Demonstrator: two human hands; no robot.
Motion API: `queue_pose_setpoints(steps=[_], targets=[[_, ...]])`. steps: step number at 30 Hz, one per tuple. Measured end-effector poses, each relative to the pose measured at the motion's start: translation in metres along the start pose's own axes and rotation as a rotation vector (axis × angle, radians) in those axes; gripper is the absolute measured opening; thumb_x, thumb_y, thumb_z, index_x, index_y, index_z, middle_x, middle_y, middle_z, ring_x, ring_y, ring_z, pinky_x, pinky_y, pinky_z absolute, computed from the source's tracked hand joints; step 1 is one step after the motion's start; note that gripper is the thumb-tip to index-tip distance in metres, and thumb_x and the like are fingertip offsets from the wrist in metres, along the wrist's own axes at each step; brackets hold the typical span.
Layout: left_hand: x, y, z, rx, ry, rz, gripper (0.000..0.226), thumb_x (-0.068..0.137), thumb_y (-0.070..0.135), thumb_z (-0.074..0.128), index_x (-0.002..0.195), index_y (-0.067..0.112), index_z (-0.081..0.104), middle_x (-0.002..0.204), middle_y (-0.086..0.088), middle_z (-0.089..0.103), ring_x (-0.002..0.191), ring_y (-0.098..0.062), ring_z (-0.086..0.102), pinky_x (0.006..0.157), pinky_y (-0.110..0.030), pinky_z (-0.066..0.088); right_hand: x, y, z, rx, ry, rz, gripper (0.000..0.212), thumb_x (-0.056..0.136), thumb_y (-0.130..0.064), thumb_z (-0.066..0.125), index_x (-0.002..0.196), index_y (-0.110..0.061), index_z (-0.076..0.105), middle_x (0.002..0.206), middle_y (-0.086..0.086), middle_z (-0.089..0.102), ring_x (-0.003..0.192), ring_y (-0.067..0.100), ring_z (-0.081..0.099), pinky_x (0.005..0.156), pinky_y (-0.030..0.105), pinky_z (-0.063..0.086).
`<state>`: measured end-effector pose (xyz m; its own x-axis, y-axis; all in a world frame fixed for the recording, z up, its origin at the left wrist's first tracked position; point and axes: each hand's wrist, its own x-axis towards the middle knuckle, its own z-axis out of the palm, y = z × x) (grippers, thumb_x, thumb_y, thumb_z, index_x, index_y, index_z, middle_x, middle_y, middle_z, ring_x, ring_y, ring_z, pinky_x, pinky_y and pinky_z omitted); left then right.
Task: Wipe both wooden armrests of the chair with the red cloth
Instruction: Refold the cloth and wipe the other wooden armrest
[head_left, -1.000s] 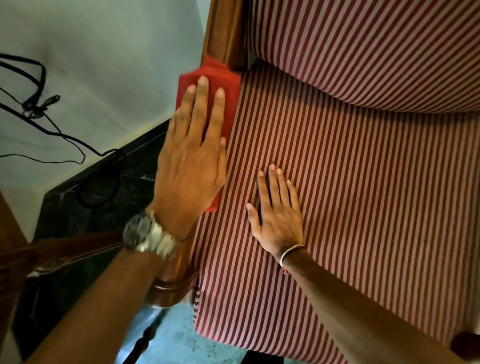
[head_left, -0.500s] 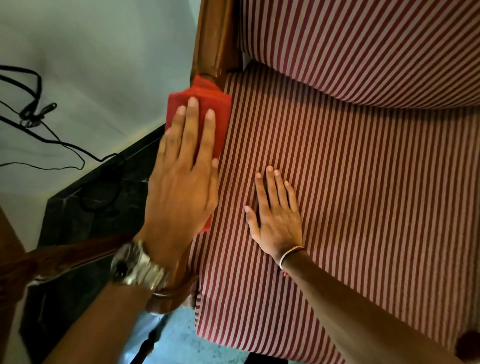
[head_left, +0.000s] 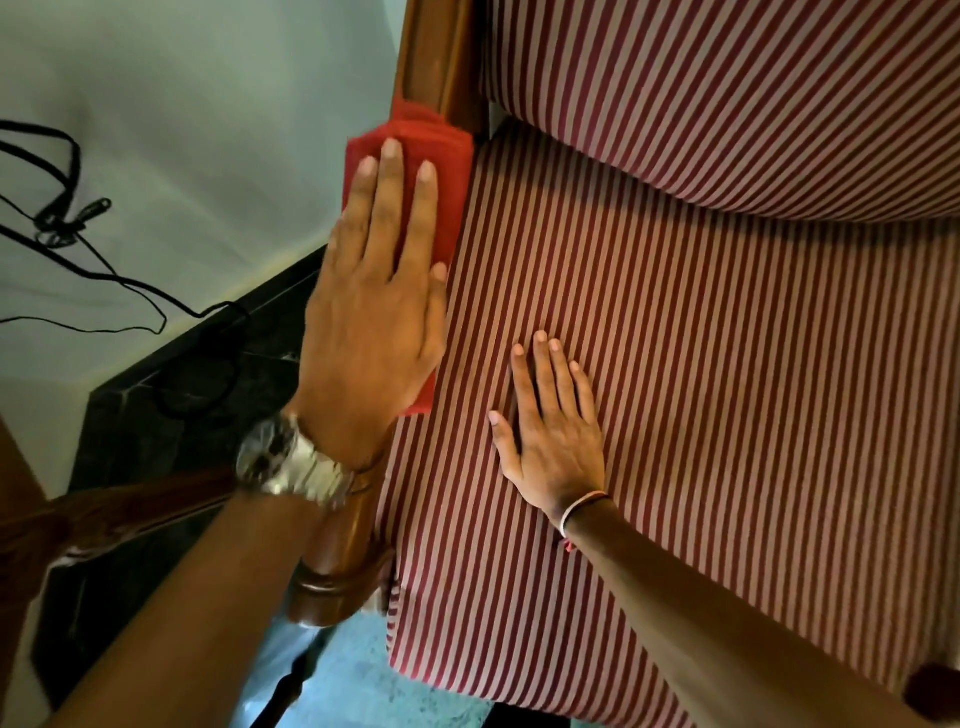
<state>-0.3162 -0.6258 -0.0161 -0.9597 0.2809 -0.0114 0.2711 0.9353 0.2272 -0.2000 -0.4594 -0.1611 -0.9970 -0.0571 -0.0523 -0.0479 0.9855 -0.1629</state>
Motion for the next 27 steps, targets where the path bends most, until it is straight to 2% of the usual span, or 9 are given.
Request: queue_pose_setpoints(steps=[5,8,11,13,14,16,19,23,27], targets=[[-0.061,-0.006,0.001,0.009,-0.071,-0.003,0.064,0.107,0.034,0.031,0.161,0.013,0.006,0.171,-0.014,0.002,0.158,-0.026,-0.003,0.128,-0.048,0.011,0.000,-0.001,-0.007,0.057,-0.016,0.002,0.070,0.105,-0.052,0.032,0.162,-0.013,0.021,0.171,0.014,0.014,0.160,0.025,0.010,0.130,0.049,0.017],[-0.061,-0.005,-0.009,-0.184,-0.090,-0.008,0.063,0.106,0.039,0.027,0.161,0.022,0.003,0.172,-0.005,-0.006,0.157,-0.015,-0.010,0.126,-0.039,0.002,0.005,-0.012,-0.024,0.232,-0.033,0.085,0.071,0.103,-0.058,0.032,0.158,-0.015,0.032,0.170,0.012,0.021,0.159,0.025,0.015,0.129,0.049,0.019],[-0.072,-0.007,-0.025,-0.492,-0.083,-0.234,0.059,0.106,0.045,0.028,0.160,0.036,0.006,0.172,0.005,-0.001,0.151,-0.003,0.005,0.118,-0.030,0.011,0.024,-0.033,-0.063,0.829,-0.054,0.310,0.076,0.095,-0.073,0.033,0.145,-0.018,0.052,0.156,0.005,0.048,0.146,0.020,0.043,0.119,0.046,0.040],[-0.093,-0.022,-0.029,-0.552,-0.045,-0.370,0.060,0.102,0.052,0.029,0.158,0.034,0.021,0.165,-0.004,0.028,0.142,-0.012,0.034,0.112,-0.037,0.034,0.041,-0.049,-0.094,1.320,-0.100,0.440,0.075,0.092,-0.074,0.039,0.139,-0.017,0.053,0.137,0.000,0.061,0.119,0.014,0.064,0.093,0.032,0.058],[-0.103,-0.031,-0.029,-0.525,-0.038,-0.398,0.061,0.099,0.057,0.030,0.153,0.029,0.035,0.151,-0.008,0.047,0.129,-0.017,0.051,0.102,-0.036,0.046,0.051,-0.056,-0.107,1.455,-0.148,0.457,0.065,0.095,-0.066,0.044,0.138,-0.017,0.053,0.131,0.001,0.063,0.106,0.012,0.067,0.079,0.022,0.059],[-0.123,-0.045,-0.027,-0.399,-0.056,-0.401,0.066,0.094,0.071,0.029,0.123,0.021,0.062,0.109,-0.006,0.069,0.092,-0.020,0.070,0.077,-0.035,0.058,0.064,-0.072,-0.125,1.503,-0.213,0.401,0.050,0.097,-0.048,0.057,0.136,-0.017,0.052,0.127,0.004,0.065,0.097,0.008,0.067,0.067,0.015,0.057],[-0.131,-0.039,-0.025,-0.248,-0.036,-0.433,0.056,0.097,0.068,0.032,0.082,0.021,0.057,0.070,0.001,0.062,0.060,-0.016,0.063,0.057,-0.037,0.055,0.076,-0.085,-0.132,1.504,-0.195,0.384,0.055,0.087,-0.026,0.080,0.132,-0.012,0.051,0.124,0.000,0.065,0.105,0.008,0.067,0.084,0.025,0.062],[-0.124,-0.013,-0.028,-0.100,0.000,-0.513,0.044,0.098,0.059,0.036,0.080,0.020,0.046,0.063,0.004,0.051,0.053,-0.015,0.052,0.055,-0.031,0.041,0.075,-0.079,-0.132,1.541,-0.142,0.376,0.051,0.083,-0.015,0.083,0.126,-0.010,0.056,0.126,0.009,0.068,0.111,0.020,0.069,0.093,0.039,0.061],[-0.120,0.027,-0.028,-0.156,0.040,-0.469,0.038,0.098,0.053,0.045,0.080,0.020,0.045,0.063,0.007,0.048,0.051,-0.008,0.048,0.048,-0.025,0.035,0.062,-0.044,-0.139,1.510,-0.039,0.337,0.042,0.087,-0.012,0.079,0.124,-0.007,0.062,0.119,0.011,0.071,0.105,0.018,0.070,0.090,0.034,0.061]])
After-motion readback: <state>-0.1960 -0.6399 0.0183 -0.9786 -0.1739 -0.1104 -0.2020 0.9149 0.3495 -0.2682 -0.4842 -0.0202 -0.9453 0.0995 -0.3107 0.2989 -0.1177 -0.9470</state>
